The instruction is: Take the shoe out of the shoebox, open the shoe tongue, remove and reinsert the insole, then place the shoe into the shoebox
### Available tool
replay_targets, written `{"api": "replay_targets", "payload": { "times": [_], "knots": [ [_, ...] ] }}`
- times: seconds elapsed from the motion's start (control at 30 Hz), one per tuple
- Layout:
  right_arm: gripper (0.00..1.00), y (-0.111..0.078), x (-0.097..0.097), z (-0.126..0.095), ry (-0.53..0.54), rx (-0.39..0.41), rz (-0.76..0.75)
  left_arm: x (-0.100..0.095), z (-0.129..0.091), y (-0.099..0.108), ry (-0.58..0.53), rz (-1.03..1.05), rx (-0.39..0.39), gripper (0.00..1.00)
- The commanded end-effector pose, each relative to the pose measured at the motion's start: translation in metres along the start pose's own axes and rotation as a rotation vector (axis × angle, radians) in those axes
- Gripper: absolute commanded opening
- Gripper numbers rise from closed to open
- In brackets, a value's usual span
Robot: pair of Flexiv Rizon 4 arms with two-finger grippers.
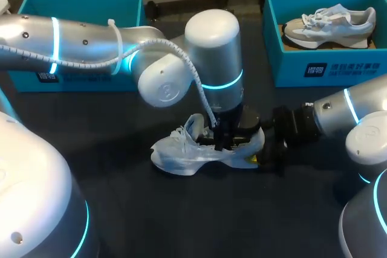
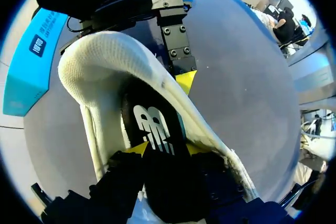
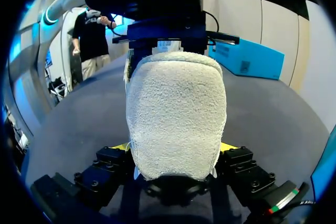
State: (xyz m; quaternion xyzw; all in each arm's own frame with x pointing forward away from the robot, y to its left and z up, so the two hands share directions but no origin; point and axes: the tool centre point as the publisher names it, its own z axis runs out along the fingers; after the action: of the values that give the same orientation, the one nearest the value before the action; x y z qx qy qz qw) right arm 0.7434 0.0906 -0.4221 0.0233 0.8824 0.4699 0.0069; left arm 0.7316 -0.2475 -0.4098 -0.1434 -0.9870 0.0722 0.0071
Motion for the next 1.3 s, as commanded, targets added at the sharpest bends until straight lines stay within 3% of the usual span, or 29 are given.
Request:
{"api": "replay_targets", "payload": {
  "times": [0.03,0.07,0.13,0.2,0.23,0.3,0.8,1.3],
  "knots": [
    [0.0,0.0,0.0,0.0,-0.001,0.003,0.001,0.005,0.043,0.006,-0.065,0.0,-0.018,0.39],
    [0.0,0.0,0.0,0.0,-0.001,0.003,0.001,0.005,0.044,0.006,-0.077,0.001,-0.018,0.38],
    [0.0,0.0,0.0,0.0,-0.001,0.003,0.001,0.004,0.045,0.006,-0.105,0.002,-0.025,0.26],
    [0.0,0.0,0.0,0.0,-0.001,0.003,0.001,0.003,0.046,0.006,-0.118,0.004,-0.029,0.24],
    [0.0,0.0,0.0,0.0,-0.001,0.003,0.001,0.003,0.046,0.006,-0.132,0.009,-0.036,0.09],
    [0.0,0.0,0.0,0.0,-0.001,0.003,0.001,0.002,0.045,0.006,-0.141,0.011,-0.037,0.0],
    [0.0,0.0,0.0,0.0,-0.001,0.003,0.001,-0.01,0.004,0.018,-0.176,-0.007,-0.052,0.0],
    [0.0,0.0,0.0,0.0,-0.001,0.003,0.001,-0.014,-0.036,0.022,-0.114,-0.027,-0.003,0.0]
  ]
}}
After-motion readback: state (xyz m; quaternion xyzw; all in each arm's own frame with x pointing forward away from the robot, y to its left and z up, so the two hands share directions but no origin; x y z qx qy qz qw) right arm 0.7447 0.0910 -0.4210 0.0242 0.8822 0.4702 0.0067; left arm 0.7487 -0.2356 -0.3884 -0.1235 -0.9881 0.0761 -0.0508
